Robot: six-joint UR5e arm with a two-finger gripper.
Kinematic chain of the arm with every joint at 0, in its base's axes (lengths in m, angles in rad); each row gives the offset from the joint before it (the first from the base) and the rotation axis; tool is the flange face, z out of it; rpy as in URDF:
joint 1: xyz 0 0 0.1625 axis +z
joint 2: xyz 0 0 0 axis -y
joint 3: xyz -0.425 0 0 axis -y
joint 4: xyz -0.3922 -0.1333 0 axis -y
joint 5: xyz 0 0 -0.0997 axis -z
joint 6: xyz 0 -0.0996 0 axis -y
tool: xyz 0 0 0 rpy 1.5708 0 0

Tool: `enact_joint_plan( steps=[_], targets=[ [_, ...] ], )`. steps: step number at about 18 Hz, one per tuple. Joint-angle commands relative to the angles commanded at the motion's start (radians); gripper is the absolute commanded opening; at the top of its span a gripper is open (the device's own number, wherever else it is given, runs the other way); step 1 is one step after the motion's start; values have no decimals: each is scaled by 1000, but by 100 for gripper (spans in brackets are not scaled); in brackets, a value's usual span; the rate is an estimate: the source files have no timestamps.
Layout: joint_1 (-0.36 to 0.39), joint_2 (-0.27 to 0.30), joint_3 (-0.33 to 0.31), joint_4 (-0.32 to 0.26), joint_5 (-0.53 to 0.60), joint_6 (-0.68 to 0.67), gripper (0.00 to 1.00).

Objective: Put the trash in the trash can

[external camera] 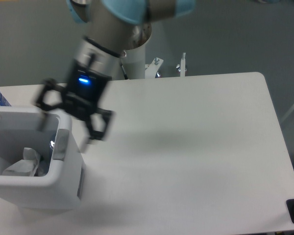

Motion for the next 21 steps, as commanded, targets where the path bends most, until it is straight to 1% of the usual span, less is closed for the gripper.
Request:
enact_joint_plan(
  steps=[2, 5, 7, 9, 12, 15, 18, 21],
  targets=[
    [48, -21, -14, -2, 31, 74, 100],
    [92, -41, -38, -2, 158, 184, 100],
    [109, -57, -55, 0, 244, 261, 100],
    [131, -75, -61, -2, 301, 304, 100],
    [141, -107, -61, -2, 388, 400, 100],
    [143, -127, -86, -2, 474, 505, 100],
    [158, -135, -109, -2, 523, 586, 100],
    [161, -135, -121, 0, 525, 606, 100]
  ],
)
